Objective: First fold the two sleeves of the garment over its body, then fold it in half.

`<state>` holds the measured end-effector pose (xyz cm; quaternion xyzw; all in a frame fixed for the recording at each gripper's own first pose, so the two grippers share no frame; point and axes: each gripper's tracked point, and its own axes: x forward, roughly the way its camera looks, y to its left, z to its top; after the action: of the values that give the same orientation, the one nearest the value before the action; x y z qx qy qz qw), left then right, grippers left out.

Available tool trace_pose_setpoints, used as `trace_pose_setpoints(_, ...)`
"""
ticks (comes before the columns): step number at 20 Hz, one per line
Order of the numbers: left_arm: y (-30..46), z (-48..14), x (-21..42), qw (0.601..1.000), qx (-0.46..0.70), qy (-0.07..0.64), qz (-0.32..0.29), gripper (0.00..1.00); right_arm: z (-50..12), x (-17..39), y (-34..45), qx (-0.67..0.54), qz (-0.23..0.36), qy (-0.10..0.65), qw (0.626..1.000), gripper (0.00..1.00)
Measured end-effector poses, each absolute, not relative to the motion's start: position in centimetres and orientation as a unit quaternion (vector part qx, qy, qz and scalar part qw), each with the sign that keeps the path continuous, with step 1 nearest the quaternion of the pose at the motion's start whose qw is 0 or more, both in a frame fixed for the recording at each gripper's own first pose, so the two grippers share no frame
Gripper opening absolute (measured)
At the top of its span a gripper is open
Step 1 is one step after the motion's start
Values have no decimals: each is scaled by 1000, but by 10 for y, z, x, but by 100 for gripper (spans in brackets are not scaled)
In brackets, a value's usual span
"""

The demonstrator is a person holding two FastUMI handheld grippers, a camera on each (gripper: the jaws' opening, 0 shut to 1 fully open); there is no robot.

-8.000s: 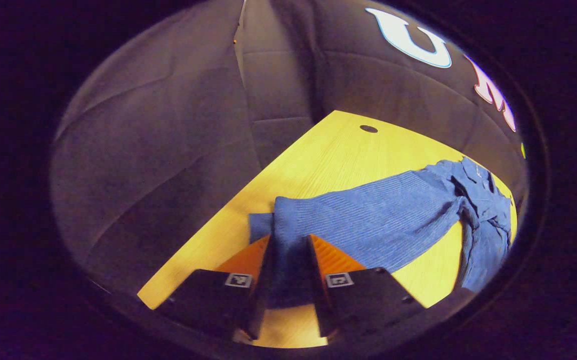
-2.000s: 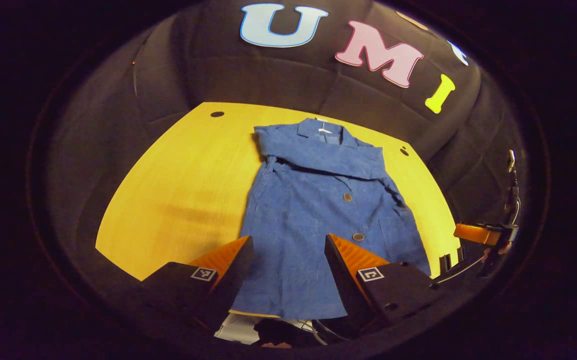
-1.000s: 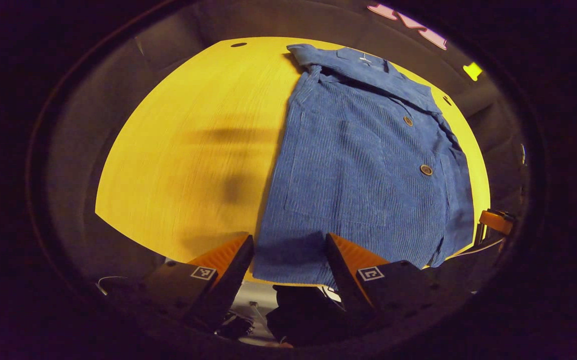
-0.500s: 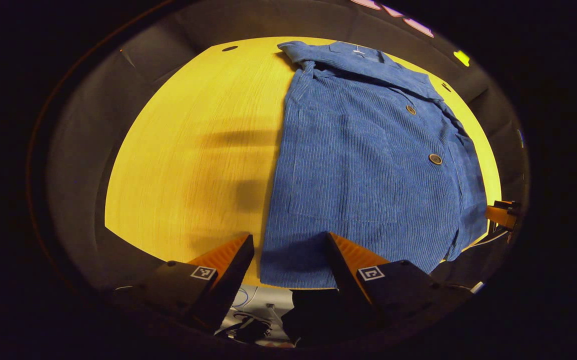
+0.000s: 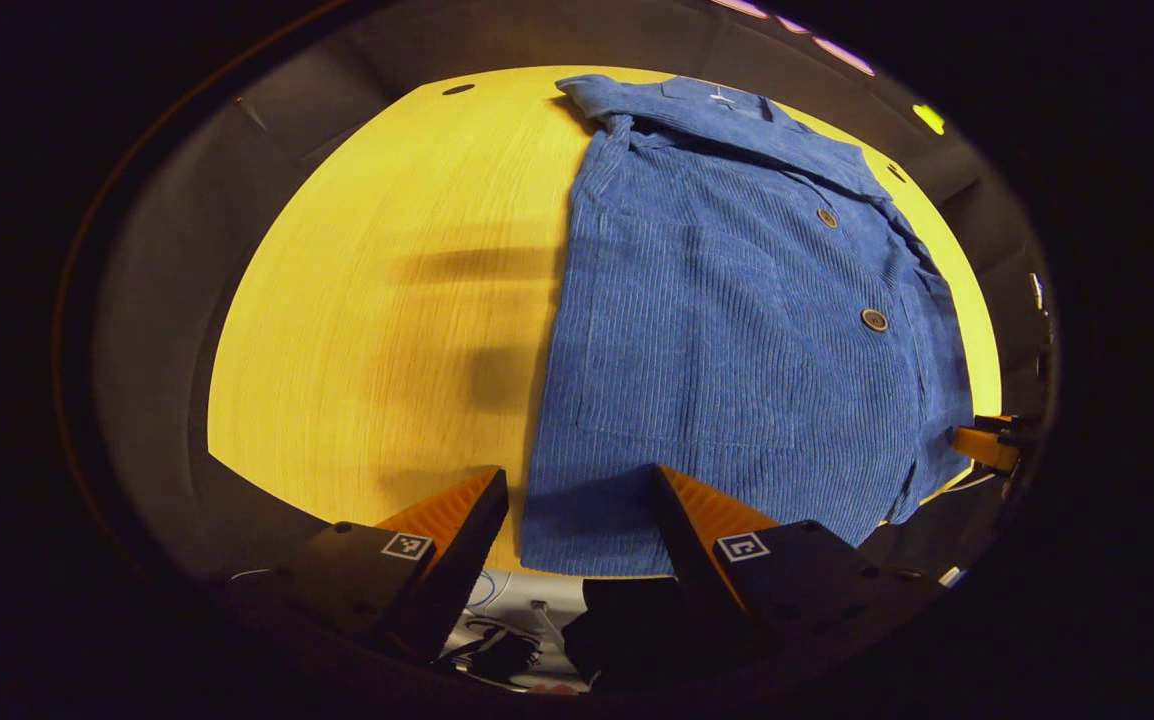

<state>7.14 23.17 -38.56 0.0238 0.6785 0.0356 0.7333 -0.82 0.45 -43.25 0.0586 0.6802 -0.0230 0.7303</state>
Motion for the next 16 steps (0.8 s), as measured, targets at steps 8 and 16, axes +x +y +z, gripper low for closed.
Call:
trace_pose_setpoints(8,229,-385,73,722,33,691,27,86,-436,-8,9,69,-24,684,726,98)
trace_pose_setpoints(16,222,-387,74,718,34,695,26,77,-436,-8,13,70,-25,687,722,98)
